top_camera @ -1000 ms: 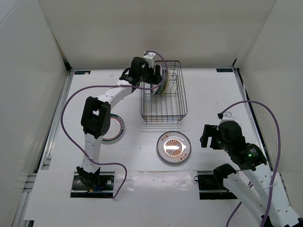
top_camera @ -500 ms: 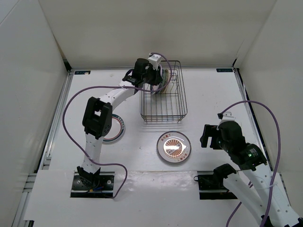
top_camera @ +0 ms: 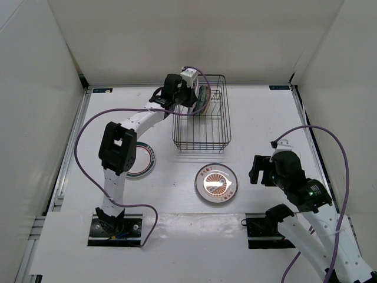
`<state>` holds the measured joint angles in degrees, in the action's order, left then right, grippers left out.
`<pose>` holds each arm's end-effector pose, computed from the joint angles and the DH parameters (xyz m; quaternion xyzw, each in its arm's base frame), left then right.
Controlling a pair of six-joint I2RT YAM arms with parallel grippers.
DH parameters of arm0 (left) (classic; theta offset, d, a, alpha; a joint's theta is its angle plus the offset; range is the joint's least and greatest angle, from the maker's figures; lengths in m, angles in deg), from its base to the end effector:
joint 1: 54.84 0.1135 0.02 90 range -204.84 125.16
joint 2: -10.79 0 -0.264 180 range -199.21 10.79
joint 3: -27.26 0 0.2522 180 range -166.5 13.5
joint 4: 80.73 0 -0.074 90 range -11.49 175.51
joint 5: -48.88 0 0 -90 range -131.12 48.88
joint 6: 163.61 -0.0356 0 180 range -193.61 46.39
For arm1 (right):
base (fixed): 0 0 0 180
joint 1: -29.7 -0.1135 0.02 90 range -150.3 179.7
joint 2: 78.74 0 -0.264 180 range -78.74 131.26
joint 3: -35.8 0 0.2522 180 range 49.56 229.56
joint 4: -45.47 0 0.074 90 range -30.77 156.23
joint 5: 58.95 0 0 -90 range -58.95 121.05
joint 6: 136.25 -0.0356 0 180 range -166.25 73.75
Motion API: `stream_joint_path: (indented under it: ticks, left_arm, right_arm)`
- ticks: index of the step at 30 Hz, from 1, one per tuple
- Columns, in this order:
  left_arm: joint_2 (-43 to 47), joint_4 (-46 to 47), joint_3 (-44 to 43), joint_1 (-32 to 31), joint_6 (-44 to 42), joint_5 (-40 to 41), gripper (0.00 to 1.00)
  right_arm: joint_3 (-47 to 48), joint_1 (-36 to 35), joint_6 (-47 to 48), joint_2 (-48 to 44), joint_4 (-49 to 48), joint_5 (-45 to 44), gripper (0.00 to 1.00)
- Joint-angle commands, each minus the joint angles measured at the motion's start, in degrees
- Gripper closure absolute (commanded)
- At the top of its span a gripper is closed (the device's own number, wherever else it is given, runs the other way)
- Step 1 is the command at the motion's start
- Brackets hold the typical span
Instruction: Unload the plates from the dish rack
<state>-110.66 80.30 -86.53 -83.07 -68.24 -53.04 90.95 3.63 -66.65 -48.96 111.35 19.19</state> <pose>0.4414 -0.2453 0.2563 0.2212 0.8188 -0.2356 0.4746 0.0944 0.0380 0.2820 -0.0015 0.9044 0.0780 0.4196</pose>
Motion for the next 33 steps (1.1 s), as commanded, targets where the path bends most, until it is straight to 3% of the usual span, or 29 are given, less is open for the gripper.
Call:
stream_joint_path:
  ticks: [1, 16, 24, 26, 29, 33]
  left_arm:
    - [7.1, 2.4, 0.8, 0.0, -2.3, -0.3, 1.00]
    - [22.8, 4.9, 4.9, -1.0, -4.3, -2.3, 1.00]
    - [36.2, -2.8, 8.6, -3.1, -10.9, 0.6, 1.00]
    - [39.0, -5.2, 11.8, -4.1, -12.8, 3.7, 1.00]
    - [50.6, -8.3, 19.6, -7.4, -17.6, 13.0, 1.00]
    - [57.5, -17.7, 26.9, -12.7, -21.9, 29.5, 1.00]
  right_arm:
    - [0.3, -0.4, 0.8, -0.1, -1.5, -0.5, 0.11]
    - [0.2, -0.3, 0.9, -0.2, -1.6, -0.3, 0.11]
    - [0.2, -0.3, 0.8, -0.5, -1.7, -0.2, 0.11]
    - [0.3, -0.3, 0.8, -0.6, -1.6, -0.3, 0.11]
    - [0.2, -0.3, 0.9, -1.1, -1.7, -0.1, 0.11]
    - [0.0, -0.3, 1.0, -1.5, -2.1, 0.7, 0.11]
